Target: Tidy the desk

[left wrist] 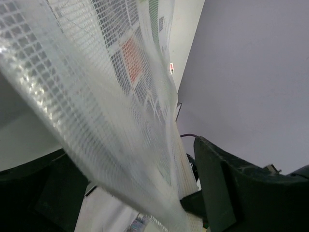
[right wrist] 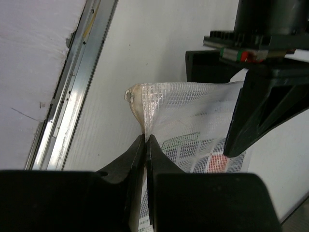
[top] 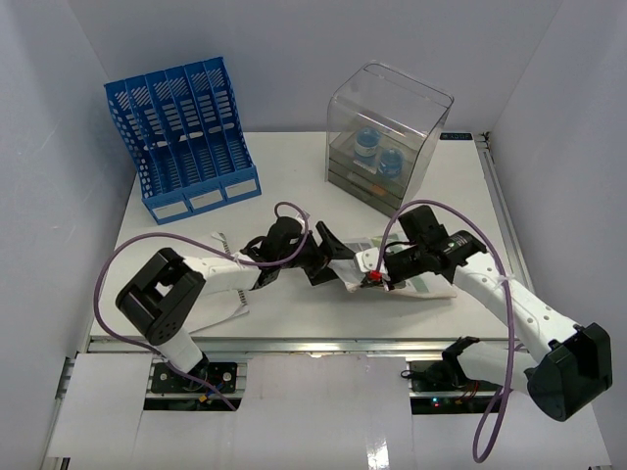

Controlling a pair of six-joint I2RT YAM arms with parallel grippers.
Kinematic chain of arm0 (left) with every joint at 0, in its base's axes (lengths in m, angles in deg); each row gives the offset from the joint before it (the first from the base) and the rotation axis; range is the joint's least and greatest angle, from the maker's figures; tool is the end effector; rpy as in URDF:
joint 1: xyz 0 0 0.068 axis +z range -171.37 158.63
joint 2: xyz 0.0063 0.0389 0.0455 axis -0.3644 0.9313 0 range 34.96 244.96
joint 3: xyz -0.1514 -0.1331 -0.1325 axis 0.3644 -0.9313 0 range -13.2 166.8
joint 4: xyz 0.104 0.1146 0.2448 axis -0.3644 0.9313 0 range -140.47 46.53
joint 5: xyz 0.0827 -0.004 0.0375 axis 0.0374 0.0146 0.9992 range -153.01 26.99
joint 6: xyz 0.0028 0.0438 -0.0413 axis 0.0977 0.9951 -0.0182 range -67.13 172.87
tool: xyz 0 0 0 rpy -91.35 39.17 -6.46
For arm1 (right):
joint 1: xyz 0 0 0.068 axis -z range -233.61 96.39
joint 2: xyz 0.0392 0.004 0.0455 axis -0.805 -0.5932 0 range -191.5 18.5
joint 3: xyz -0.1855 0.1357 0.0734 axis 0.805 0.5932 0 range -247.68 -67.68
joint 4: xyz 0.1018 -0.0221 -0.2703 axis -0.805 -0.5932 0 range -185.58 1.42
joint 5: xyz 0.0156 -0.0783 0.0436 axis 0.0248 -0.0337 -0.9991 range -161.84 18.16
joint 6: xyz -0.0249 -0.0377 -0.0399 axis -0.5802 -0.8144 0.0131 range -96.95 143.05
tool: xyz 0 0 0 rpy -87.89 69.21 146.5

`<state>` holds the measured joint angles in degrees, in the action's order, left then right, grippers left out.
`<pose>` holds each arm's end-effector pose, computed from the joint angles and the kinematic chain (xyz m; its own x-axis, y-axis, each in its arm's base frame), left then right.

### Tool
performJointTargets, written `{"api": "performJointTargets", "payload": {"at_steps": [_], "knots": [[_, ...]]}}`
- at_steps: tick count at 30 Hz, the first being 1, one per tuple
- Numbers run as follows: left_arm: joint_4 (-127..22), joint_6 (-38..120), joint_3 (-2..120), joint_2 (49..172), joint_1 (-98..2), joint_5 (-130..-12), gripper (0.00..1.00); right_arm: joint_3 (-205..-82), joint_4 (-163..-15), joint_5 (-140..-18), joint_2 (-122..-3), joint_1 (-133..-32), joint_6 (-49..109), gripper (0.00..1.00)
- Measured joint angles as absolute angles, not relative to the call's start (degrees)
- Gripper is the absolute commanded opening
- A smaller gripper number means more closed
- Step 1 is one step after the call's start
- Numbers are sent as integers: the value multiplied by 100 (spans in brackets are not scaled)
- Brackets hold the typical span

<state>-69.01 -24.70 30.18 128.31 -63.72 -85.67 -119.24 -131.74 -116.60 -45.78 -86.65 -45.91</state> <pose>0.2505 -0.2514 0.1124 -0.9273 -0.3740 0.0125 -0.1902 0.4421 -0.8766 0.2012 0.1683 0.2323 0.4213 -0.5166 -0.7454 -0.9056 -0.2848 -0.3144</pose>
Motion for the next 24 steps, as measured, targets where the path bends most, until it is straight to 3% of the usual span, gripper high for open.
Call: {"api": "performJointTargets", "payload": {"at_steps": [2, 3, 5, 6, 13, 15, 24], "knots": [[-6899, -2519, 3077, 12914, -6381, -8593, 47, -11940, -13066, -11643, -4580, -8860, -4482, 10], [-6893, -2543, 3110, 12945, -6383, -8603, 30, -11941, -13020, -11629, -4580, -8949, -4426, 15], [-6864, -2549, 3185, 12955, -6377, -8618, 9, -11941, -12981, -11586, -4576, -9062, -4341, 31], [-6849, -2534, 3227, 12955, -6374, -8620, 3, -11941, -12967, -11569, -4573, -9104, -4305, 36], [-6244, -2017, 3593, 12815, -6368, -8342, 0, -11926, -12682, -11332, -4278, -9128, -4033, 96], [-5677, -1608, 3748, 12638, -6341, -8151, 0, -11913, -12505, -11126, -3994, -9090, -3910, 90], [-2736, 646, 5018, 11223, -5360, -6754, 0, -11706, -11398, -10800, -3196, -7954, -2812, 90]]}}
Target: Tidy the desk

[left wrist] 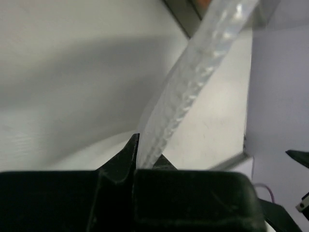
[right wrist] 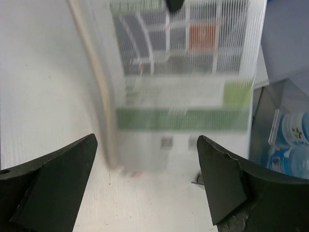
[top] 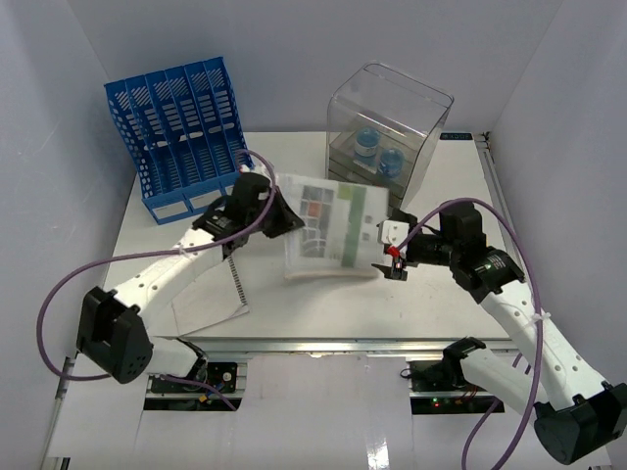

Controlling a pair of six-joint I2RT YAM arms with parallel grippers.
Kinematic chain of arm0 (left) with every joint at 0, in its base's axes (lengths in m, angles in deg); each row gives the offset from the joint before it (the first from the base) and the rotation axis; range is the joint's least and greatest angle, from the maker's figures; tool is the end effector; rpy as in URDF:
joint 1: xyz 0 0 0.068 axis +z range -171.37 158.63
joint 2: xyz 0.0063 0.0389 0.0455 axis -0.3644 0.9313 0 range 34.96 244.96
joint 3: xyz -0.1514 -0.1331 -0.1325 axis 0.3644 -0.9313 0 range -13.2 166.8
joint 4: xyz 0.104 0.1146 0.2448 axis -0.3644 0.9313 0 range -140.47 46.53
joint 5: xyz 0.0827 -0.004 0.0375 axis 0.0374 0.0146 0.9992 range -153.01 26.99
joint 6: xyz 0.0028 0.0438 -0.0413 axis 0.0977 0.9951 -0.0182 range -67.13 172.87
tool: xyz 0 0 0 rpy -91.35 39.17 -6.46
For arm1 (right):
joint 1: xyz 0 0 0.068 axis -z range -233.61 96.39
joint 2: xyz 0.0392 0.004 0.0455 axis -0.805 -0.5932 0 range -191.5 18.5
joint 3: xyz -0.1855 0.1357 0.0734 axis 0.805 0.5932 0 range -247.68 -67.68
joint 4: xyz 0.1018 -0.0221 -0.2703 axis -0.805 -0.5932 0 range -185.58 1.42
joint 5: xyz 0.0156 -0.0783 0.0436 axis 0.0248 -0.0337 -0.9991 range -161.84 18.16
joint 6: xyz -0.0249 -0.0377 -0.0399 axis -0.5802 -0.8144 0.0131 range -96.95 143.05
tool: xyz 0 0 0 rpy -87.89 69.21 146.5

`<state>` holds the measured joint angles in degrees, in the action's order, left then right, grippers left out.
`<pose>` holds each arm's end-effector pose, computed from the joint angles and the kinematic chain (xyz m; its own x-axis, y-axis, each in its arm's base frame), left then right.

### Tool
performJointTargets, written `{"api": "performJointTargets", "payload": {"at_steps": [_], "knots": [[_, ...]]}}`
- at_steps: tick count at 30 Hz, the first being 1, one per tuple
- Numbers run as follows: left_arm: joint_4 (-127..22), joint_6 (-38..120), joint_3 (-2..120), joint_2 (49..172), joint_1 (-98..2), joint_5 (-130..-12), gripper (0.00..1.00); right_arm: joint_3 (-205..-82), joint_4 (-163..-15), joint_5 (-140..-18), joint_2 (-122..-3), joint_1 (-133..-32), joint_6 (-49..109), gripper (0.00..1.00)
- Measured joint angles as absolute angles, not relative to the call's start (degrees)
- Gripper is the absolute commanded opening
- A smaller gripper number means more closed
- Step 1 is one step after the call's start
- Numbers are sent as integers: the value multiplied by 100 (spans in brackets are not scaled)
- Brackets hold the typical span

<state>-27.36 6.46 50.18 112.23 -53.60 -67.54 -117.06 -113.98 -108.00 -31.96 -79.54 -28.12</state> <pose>0.2900 -0.1868 0.2600 -0.7747 -0.3651 -0.5162 0.0347 0.7906 -0.6113 0.2110 0.1319 0.2976 0.3936 -0.5081 -0.7661 -0.8315 0.1586 -0.5324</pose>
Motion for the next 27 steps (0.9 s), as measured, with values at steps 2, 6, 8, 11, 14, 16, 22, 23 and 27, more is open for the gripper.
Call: {"api": "performJointTargets", "payload": {"at_steps": [2, 6, 8, 11, 14, 16, 22, 23, 27], "knots": [[-2175, 1105, 5575, 11079, -4963, -6364, 0, -11603, -11175, -10836, -3219, -7783, -2521, 90], [-1232, 1898, 7305, 11374, -4374, -5524, 0, -11284, -10821, -11191, -3346, -7489, -2136, 90], [-901, 2221, 8060, 11564, -4160, -5241, 0, -11103, -10716, -11345, -3408, -7371, -2026, 90], [-636, 2566, 9070, 11970, -4006, -5119, 0, -10860, -10646, -11540, -3401, -7348, -1942, 90], [-480, 2762, 9700, 12365, -3957, -5048, 0, -10724, -10575, -11686, -3393, -7347, -1895, 90], [-409, 2858, 10023, 12643, -3933, -5024, 0, -10677, -10523, -11745, -3391, -7347, -1874, 90], [-25, 3019, 10978, 13537, -3901, -4861, 0, -10672, -10436, -11744, -3367, -7347, -1824, 90], [-12, 3038, 11042, 13604, -3898, -4849, 0, -10668, -10419, -11743, -3356, -7347, -1823, 90], [80, 3107, 11205, 13660, -3893, -4846, 0, -10650, -10374, -11740, -3343, -7347, -1822, 90]]}}
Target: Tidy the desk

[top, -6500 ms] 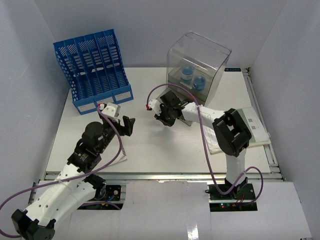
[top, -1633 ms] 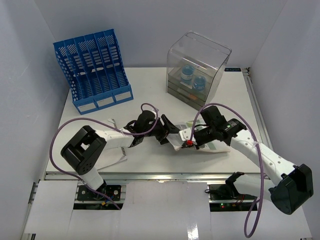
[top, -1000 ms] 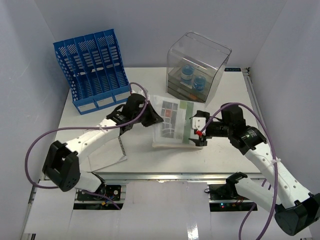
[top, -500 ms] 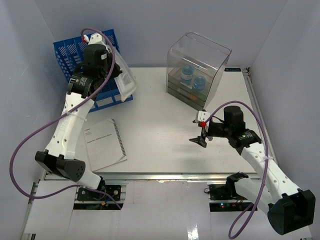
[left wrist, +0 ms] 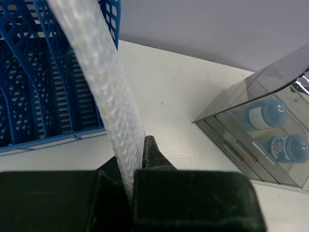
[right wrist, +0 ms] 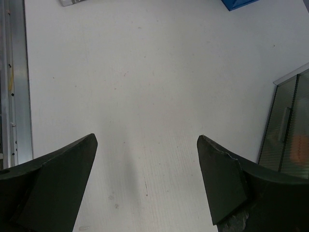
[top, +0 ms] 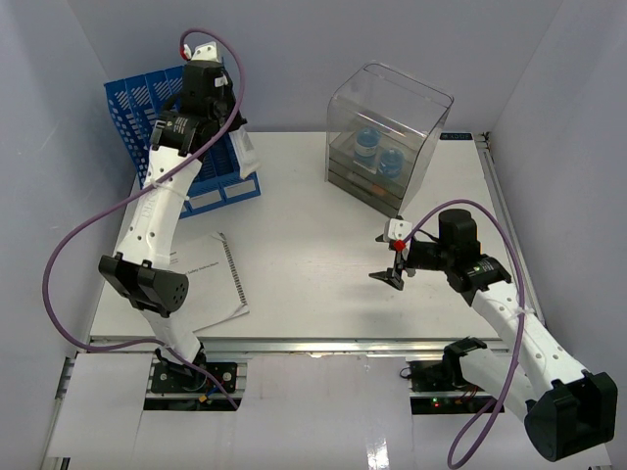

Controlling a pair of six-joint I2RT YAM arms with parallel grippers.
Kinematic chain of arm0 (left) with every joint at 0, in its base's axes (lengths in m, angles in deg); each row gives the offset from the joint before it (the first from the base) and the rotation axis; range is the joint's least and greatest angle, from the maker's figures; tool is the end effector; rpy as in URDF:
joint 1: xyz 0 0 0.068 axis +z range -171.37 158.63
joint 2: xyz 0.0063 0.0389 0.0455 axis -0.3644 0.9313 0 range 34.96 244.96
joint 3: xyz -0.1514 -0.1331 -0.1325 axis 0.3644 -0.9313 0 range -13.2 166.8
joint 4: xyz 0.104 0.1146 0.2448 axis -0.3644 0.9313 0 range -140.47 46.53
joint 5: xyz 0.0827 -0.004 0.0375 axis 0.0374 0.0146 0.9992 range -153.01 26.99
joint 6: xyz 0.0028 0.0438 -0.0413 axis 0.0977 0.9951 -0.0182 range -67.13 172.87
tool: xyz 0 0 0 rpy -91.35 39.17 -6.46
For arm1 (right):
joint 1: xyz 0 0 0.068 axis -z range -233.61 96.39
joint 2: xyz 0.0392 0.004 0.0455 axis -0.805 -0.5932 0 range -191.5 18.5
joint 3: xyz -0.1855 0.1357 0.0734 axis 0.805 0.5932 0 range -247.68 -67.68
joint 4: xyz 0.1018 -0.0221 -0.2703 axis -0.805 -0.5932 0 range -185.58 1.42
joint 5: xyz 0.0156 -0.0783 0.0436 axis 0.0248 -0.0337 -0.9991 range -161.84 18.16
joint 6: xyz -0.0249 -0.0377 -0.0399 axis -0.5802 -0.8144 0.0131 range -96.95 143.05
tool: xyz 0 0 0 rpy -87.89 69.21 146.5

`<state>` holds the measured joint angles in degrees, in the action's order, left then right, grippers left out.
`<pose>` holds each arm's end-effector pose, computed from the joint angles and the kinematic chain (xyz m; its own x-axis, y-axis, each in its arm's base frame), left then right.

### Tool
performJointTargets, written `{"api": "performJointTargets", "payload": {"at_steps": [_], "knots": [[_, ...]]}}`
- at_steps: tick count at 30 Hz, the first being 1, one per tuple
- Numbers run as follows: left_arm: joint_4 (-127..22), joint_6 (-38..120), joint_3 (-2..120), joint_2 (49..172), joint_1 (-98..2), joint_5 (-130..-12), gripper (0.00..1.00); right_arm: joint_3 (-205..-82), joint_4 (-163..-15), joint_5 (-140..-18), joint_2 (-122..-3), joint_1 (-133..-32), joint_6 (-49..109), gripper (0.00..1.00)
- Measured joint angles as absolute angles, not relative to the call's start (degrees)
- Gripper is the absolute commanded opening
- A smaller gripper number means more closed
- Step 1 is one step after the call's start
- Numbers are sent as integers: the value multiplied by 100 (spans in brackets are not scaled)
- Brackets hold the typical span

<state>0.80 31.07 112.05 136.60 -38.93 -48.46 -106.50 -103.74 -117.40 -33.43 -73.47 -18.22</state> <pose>0.3831 -0.1093 0.4507 -0.4405 -0.2377 -0.8657 -0.0901 0.9712 -0.2207 0.2258 0.1155 0.2418 0.2122 -0.4145 -0.8850 -0.9171 0.2283 -0.3269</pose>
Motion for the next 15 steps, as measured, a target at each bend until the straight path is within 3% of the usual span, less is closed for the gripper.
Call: {"api": "performJointTargets", "payload": {"at_steps": [15], "knots": [[45, 3635, 11491, 13641, -3893, -4661, 0, -10614, -10332, -11683, -3392, -7345, -1794, 90]]}}
